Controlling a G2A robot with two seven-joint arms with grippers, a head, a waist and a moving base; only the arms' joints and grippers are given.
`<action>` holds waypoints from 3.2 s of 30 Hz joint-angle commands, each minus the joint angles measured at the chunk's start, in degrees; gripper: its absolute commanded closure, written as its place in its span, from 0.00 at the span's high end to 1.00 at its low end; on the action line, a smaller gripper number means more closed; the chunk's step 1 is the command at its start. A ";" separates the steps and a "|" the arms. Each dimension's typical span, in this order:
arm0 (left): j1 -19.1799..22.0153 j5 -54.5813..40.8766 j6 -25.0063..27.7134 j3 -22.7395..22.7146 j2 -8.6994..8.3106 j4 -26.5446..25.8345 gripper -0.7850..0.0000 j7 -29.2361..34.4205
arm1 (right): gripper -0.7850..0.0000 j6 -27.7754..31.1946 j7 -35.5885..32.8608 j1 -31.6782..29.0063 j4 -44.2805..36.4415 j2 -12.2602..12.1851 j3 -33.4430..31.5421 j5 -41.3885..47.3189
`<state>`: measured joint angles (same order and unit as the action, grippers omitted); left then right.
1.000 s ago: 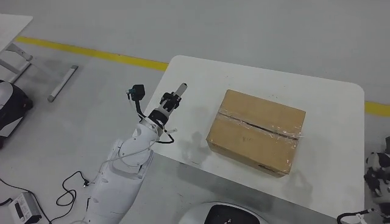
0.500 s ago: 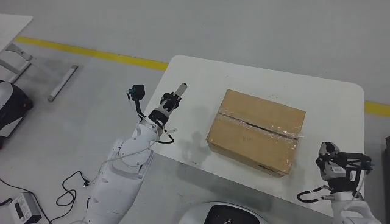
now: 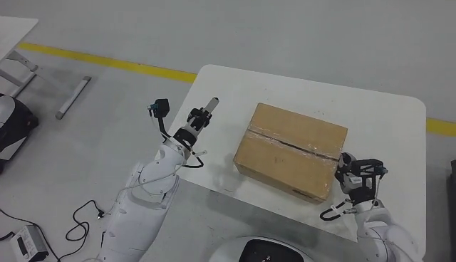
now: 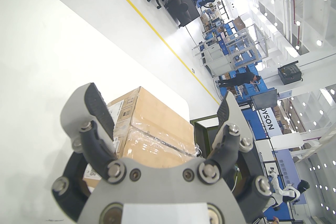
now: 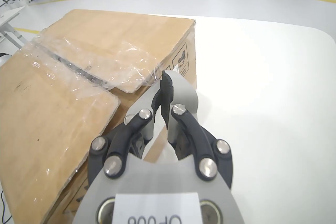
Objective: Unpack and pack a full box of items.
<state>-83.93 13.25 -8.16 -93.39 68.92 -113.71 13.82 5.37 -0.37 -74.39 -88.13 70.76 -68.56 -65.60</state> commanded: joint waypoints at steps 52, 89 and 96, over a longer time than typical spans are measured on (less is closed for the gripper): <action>3.73 30.73 17.99 14.99 -0.51 0.12 1.00 3.67 | 0.00 -10.92 3.99 -30.14 -31.32 -0.80 -24.93 1.33; 16.57 46.65 16.87 36.46 2.42 7.25 1.00 9.26 | 0.00 -10.30 3.27 -32.39 -31.83 0.31 -26.70 0.60; 24.43 58.00 10.53 43.84 4.39 12.79 1.00 13.98 | 0.00 -9.60 3.01 -32.04 -31.77 0.48 -27.04 1.17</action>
<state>-60.54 69.47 3.38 -50.63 73.00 -101.75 27.68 -4.33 2.64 -106.47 -119.85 71.22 -95.59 -64.44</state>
